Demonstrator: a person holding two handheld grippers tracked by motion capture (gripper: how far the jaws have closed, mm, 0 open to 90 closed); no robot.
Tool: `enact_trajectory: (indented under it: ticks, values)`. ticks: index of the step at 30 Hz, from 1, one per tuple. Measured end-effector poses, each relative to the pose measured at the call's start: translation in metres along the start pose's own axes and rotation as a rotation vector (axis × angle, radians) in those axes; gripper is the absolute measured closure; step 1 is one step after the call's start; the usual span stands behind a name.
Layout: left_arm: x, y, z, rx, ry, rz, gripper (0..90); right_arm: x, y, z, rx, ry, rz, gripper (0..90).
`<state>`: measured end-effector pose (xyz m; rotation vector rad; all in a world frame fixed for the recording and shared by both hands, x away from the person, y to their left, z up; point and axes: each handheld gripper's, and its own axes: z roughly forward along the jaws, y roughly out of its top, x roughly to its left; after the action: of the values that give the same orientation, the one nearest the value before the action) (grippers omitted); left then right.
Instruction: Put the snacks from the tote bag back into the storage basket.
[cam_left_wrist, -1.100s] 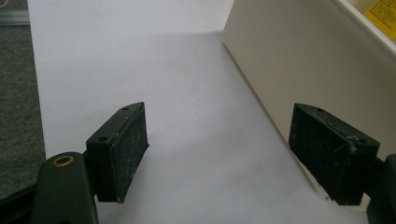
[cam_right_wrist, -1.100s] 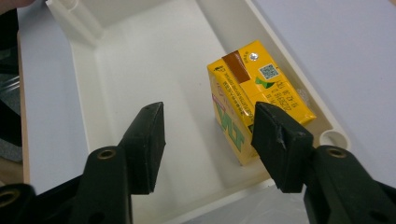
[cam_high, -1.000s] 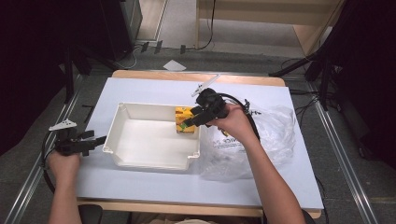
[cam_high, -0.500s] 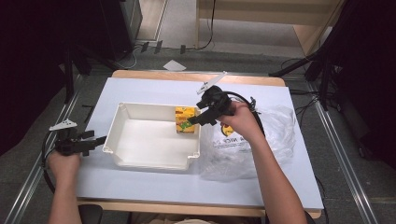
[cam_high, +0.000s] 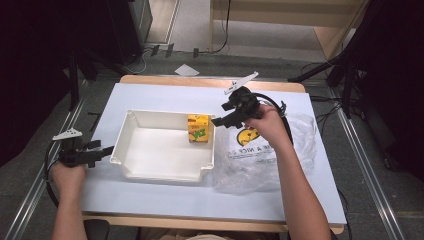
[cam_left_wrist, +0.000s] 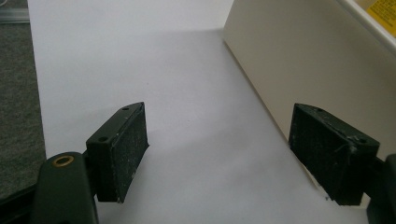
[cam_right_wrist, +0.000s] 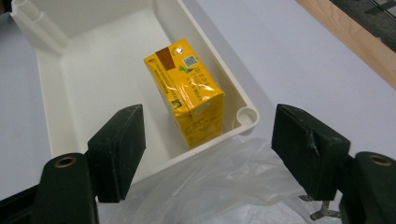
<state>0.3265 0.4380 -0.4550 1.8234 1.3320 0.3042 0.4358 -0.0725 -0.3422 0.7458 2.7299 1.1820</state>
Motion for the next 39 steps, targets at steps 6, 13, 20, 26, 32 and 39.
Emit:
enact_trajectory:
  ticks: [6,13,20,26,32,39]
  values:
    - [0.0,0.0,0.0,0.0,0.0,0.0,20.9,-0.008,-0.005,-0.003,-0.001,-0.003,0.015,26.9]
    - [0.0,0.0,0.0,0.003,0.002,0.0,20.9,-0.02,-0.014,-0.004,0.009,0.004,0.018,26.8]
    - [0.0,0.0,0.0,0.003,0.002,0.001,20.9,-0.035,-0.025,-0.003,0.007,-0.014,0.048,26.9]
    - [0.0,0.0,0.0,0.002,0.002,-0.001,20.9,-0.045,-0.034,-0.004,0.014,-0.026,0.07,26.9]
    - [0.0,0.0,0.0,0.003,0.003,0.0,20.9,-0.056,-0.044,-0.008,0.012,-0.03,0.088,26.5]
    - [0.0,0.0,0.001,0.008,0.001,0.002,20.9,-0.067,-0.055,-0.012,0.012,-0.044,0.112,26.5]
